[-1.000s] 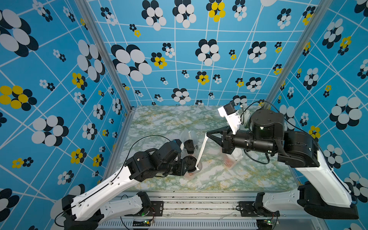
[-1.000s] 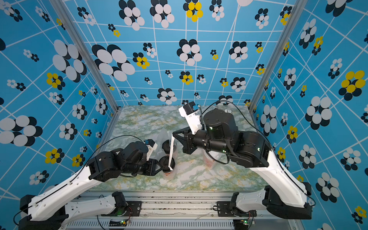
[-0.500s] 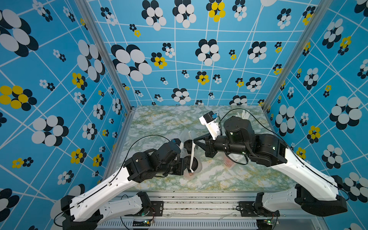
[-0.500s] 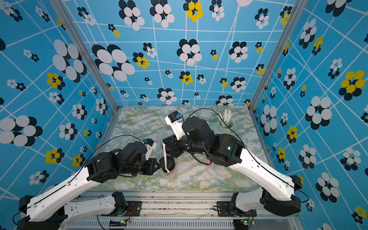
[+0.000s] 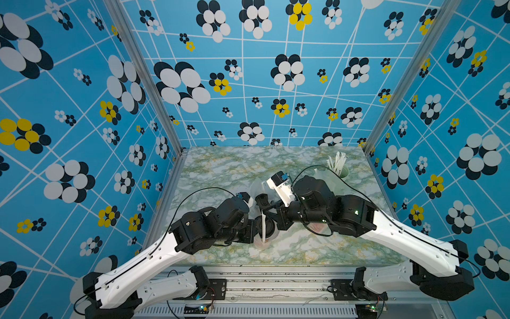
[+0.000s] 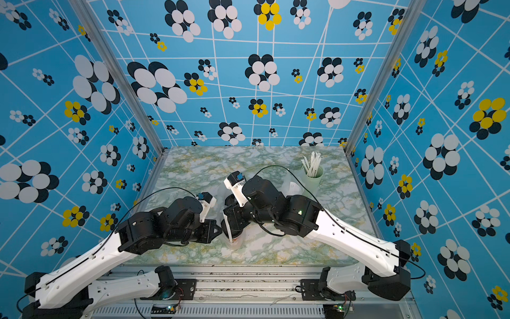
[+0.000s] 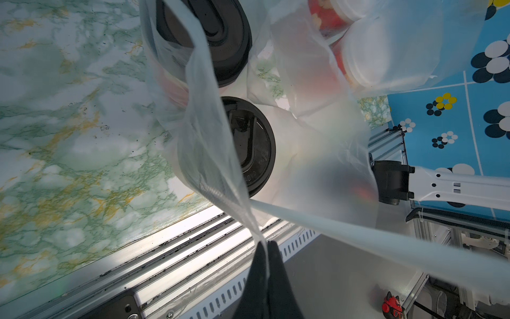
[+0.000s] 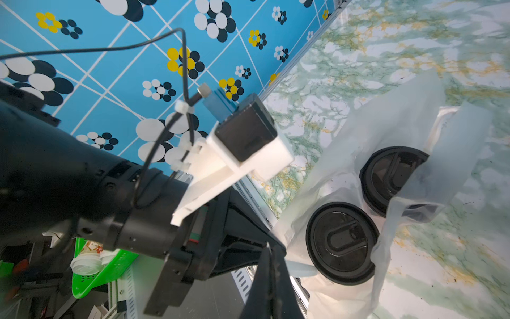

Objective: Pack milk tea into plastic carrier bags
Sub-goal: Place the straw in the plastic carrier bag.

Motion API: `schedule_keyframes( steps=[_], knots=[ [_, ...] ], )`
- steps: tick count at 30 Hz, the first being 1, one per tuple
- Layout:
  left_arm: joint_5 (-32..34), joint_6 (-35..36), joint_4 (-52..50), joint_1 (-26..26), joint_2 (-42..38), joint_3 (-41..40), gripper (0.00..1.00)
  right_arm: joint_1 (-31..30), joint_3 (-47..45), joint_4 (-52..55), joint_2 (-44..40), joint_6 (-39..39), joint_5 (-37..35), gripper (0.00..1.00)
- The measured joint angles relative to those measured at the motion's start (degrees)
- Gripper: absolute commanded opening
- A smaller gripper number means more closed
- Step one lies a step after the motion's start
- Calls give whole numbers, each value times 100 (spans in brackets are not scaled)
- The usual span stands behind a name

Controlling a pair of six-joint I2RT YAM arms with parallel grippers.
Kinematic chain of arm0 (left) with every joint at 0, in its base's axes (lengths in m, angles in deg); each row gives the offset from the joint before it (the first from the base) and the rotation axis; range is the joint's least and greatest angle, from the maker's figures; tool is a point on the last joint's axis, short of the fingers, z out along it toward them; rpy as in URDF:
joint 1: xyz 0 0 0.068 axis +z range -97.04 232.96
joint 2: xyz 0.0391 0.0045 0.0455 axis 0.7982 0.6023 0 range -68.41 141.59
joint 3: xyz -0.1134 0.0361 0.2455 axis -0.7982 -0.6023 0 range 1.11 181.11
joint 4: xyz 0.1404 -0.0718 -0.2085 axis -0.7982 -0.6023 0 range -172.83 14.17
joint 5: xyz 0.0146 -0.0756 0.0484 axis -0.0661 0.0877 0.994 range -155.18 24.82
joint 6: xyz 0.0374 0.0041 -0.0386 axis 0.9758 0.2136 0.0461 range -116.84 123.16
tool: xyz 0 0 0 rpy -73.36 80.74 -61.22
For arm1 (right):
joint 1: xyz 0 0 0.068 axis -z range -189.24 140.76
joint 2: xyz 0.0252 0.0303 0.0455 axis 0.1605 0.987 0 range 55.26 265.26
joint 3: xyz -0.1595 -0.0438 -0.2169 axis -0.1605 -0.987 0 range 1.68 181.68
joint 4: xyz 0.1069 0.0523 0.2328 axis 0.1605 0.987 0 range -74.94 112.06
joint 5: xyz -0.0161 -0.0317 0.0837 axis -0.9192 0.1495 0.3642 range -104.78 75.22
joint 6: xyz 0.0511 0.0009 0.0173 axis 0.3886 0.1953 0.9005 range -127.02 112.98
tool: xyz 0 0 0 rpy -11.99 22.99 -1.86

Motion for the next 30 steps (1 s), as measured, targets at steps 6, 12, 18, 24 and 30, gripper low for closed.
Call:
schedule_keyframes(
  steps=[6,12,18,24,30],
  knots=[
    [0,-15,0,0,-17,0,0,-35,-898,-466,-168,24,59,0],
    [2,-20,-2,0,-37,0,0,-127,-1915,-885,-164,63,181,0],
    [7,-17,-4,0,-37,0,7,-129,-2208,-1008,-181,85,195,25],
    [81,90,-15,122,-131,22,50,-68,-1639,-697,-398,-52,101,52],
    [68,525,-133,966,-142,461,67,765,-632,-94,-809,-404,-339,62]
  ],
)
